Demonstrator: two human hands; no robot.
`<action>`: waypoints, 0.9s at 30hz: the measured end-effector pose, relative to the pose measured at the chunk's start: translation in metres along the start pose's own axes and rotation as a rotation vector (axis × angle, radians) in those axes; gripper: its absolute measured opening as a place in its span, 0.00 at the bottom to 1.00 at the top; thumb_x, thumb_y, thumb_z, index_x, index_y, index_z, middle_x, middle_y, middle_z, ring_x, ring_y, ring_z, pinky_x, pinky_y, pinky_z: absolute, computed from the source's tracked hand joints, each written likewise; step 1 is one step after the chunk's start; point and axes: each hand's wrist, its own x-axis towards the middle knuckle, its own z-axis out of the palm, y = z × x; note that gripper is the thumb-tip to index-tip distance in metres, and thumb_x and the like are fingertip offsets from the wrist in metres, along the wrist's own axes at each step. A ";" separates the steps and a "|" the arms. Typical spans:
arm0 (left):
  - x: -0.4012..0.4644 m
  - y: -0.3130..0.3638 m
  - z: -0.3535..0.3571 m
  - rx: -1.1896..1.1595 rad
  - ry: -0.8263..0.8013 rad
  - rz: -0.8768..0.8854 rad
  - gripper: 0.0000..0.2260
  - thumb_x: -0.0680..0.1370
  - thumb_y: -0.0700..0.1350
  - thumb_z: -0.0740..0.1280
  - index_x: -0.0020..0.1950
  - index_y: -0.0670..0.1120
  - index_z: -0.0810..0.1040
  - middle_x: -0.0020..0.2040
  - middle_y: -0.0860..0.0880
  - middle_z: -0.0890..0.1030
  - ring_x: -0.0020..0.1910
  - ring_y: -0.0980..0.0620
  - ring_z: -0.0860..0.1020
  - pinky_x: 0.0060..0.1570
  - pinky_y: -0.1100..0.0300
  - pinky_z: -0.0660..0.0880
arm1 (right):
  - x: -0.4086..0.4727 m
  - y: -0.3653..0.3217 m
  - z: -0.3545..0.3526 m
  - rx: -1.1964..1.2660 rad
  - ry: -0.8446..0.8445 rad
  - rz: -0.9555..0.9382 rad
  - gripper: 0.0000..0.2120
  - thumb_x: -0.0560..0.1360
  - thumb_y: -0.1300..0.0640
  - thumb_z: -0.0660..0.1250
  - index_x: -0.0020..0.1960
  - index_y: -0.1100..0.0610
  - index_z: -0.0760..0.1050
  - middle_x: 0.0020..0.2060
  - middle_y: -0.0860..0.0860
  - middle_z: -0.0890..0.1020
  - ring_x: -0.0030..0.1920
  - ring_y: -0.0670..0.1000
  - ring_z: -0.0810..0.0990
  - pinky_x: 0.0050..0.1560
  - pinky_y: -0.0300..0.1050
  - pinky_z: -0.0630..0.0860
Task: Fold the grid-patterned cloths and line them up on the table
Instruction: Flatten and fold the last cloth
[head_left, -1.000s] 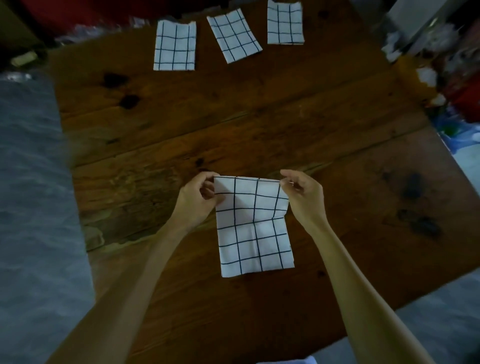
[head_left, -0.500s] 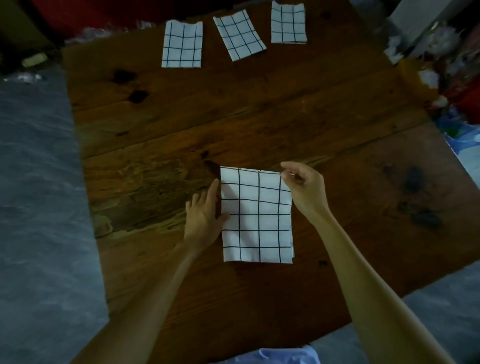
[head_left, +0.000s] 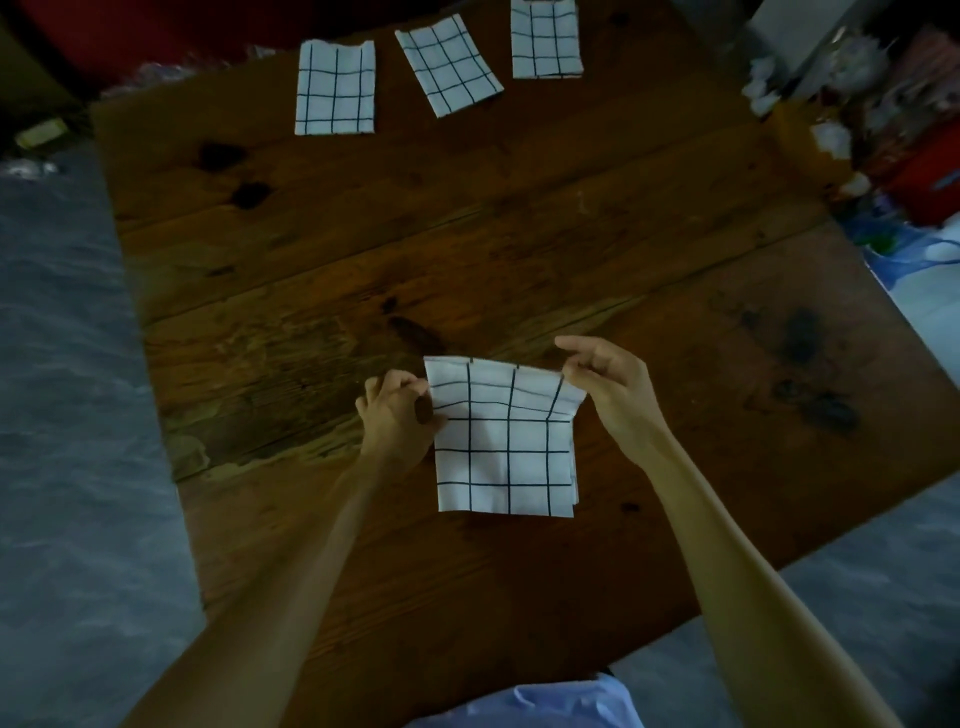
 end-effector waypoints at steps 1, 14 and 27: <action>-0.003 -0.001 0.001 -0.014 0.006 0.029 0.11 0.72 0.46 0.73 0.51 0.44 0.79 0.57 0.46 0.73 0.58 0.43 0.65 0.53 0.52 0.60 | -0.007 0.001 -0.002 0.022 -0.017 0.010 0.13 0.78 0.63 0.62 0.58 0.50 0.77 0.38 0.50 0.81 0.42 0.48 0.80 0.48 0.38 0.78; -0.029 0.000 0.003 0.002 0.005 0.189 0.08 0.76 0.37 0.63 0.49 0.50 0.75 0.49 0.52 0.80 0.56 0.49 0.70 0.55 0.54 0.58 | -0.039 0.041 0.033 -0.621 -0.150 0.032 0.14 0.81 0.54 0.61 0.66 0.51 0.73 0.58 0.47 0.79 0.54 0.43 0.76 0.51 0.33 0.69; -0.060 0.063 -0.084 -0.423 0.148 0.290 0.07 0.78 0.38 0.65 0.53 0.49 0.77 0.45 0.54 0.78 0.44 0.58 0.77 0.42 0.70 0.73 | -0.041 -0.047 0.057 -0.341 -0.270 -0.189 0.07 0.81 0.56 0.61 0.58 0.51 0.75 0.50 0.41 0.77 0.49 0.38 0.74 0.53 0.38 0.71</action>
